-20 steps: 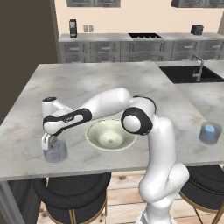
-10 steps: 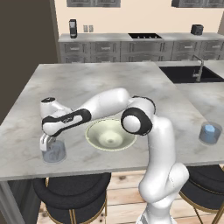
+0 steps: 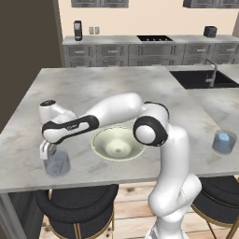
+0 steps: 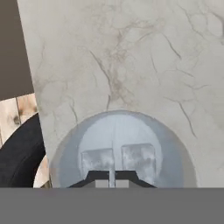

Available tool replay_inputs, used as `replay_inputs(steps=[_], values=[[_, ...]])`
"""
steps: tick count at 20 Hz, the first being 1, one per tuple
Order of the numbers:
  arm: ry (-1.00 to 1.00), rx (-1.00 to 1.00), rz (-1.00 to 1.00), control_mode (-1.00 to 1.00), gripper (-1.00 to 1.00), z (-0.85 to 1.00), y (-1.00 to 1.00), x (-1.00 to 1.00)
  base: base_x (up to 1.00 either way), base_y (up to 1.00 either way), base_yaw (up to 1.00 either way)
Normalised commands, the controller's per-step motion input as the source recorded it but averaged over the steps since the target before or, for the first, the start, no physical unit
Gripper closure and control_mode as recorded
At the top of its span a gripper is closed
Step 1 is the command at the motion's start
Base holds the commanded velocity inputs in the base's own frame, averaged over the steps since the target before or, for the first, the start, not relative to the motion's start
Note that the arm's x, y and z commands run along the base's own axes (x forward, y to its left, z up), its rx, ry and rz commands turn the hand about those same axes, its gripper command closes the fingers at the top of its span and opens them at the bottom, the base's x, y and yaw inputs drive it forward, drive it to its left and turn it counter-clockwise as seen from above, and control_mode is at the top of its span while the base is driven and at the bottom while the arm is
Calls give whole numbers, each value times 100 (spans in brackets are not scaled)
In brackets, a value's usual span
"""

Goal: There are four ice cubes in the ice bowl. Place two ice cubes in each glass of water.

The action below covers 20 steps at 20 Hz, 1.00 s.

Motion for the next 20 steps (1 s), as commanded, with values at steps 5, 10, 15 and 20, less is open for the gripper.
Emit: replay_inputs(steps=[5,10,15,20], values=[[-25,9,-18,-100,100,64,-93,-58,0,0,0],[-33,20,-21,-100,-100,66,-100,-24,0,0,0],[-26,22,-22,-100,-100,45,-100,-5,0,0,0],[-15,24,-29,-100,-100,36,-100,-15,0,0,0]])
